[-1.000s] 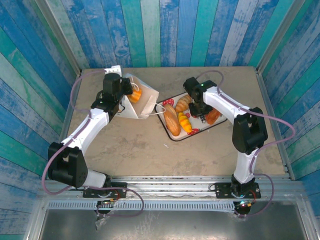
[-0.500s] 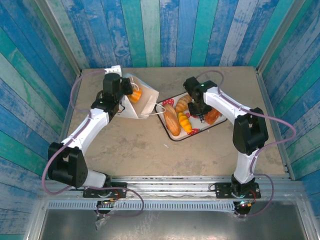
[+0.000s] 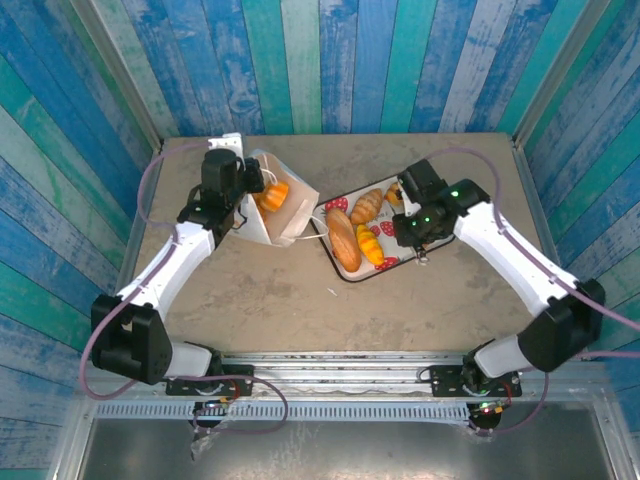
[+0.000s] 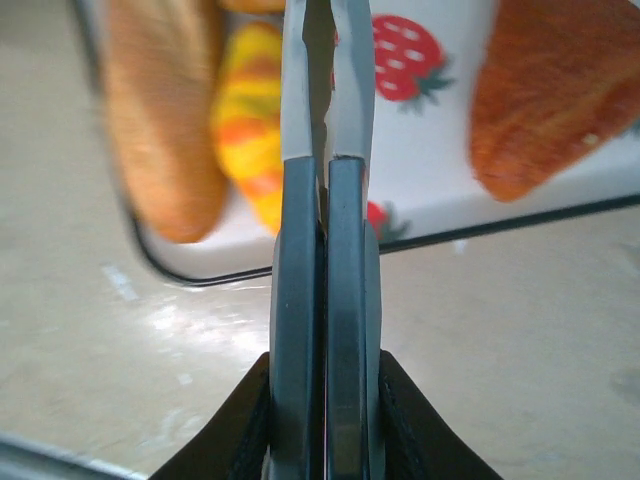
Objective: Take the fake bread out of the paper bag
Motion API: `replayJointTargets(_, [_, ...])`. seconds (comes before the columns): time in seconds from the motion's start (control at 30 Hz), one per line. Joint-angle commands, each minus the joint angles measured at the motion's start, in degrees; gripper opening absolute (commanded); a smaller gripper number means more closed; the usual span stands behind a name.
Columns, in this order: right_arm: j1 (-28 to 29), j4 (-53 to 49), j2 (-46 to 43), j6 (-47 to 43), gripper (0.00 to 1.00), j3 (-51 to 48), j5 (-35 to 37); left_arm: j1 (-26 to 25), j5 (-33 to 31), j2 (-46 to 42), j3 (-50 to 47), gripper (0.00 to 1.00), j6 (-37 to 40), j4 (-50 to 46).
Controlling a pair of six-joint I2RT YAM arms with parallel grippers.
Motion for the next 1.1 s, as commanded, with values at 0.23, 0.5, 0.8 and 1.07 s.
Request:
replayJointTargets(0.23, [9.4,12.3,-3.0,4.9,0.28,3.6,-20.1,0.3,3.5,-3.6,-1.7,0.05,2.5,1.8])
replayJointTargets(0.5, [13.4,15.3,10.5,7.7,0.28,10.9,-23.5,0.2,4.8,-3.6,-2.5,0.05,1.8,2.5])
replayJointTargets(0.8, [10.7,13.7,23.0,8.2,0.27,19.8,-29.0,0.2,5.7,-2.8,-1.4,0.05,1.8,1.6])
replayJointTargets(1.07, [9.6,13.1,26.4,9.8,0.29,22.1,-25.7,0.1,5.5,-4.1,-2.9,0.05,1.6,3.6])
